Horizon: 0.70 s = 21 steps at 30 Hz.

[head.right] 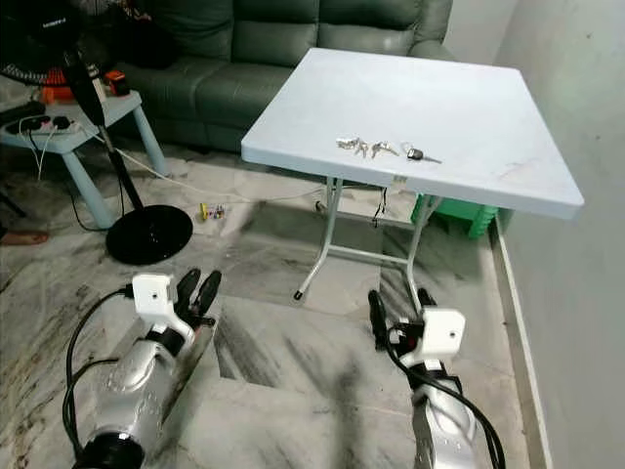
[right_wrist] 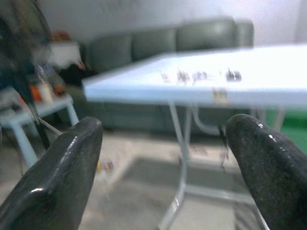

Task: Hang keys on a hook

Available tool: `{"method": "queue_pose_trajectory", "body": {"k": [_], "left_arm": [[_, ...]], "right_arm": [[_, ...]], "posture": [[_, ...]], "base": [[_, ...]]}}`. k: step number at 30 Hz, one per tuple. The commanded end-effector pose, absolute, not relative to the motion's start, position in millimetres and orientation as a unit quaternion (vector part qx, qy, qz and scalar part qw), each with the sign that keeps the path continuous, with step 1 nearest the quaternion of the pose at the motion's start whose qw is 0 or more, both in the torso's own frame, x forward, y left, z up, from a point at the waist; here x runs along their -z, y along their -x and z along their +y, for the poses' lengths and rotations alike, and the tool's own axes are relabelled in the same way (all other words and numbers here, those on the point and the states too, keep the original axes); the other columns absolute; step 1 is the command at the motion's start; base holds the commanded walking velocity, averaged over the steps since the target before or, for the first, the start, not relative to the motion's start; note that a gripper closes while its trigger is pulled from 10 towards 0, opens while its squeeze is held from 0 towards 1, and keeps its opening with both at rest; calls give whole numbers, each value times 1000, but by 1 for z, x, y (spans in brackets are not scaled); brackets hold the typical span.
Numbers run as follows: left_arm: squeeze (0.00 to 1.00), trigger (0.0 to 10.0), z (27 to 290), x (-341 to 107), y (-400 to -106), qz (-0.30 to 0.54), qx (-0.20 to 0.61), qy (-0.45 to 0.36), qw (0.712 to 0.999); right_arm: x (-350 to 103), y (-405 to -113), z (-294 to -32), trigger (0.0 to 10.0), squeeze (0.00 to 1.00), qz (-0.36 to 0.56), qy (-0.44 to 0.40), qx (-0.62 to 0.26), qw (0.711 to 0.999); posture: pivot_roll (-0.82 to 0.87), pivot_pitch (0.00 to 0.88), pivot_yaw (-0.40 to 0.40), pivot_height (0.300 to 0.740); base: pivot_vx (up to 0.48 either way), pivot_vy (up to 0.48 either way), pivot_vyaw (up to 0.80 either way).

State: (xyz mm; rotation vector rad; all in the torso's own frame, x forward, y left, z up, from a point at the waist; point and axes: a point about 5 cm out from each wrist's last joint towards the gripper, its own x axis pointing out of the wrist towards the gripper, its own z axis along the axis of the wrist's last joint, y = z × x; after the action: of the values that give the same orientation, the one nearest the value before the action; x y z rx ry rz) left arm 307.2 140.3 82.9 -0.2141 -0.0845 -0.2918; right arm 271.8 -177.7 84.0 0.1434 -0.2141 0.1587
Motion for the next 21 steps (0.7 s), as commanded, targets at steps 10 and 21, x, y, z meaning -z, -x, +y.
{"method": "queue_pose_trajectory", "body": {"k": [10,21], "left_arm": [[0,10000,139,-123,-319,-69,141,127,979],[0,10000,145,-118,-321,-11,84,154,984]], "right_arm": [[-137,-291,-167,10000,0,-159,-76,-115,978],[-132,-291,-164,10000,0,-119,-57,-123,984]], "posture": [[79,0,-22,740],[99,0,-49,740]], "base": [[0,0,0],[0,0,0]]}}
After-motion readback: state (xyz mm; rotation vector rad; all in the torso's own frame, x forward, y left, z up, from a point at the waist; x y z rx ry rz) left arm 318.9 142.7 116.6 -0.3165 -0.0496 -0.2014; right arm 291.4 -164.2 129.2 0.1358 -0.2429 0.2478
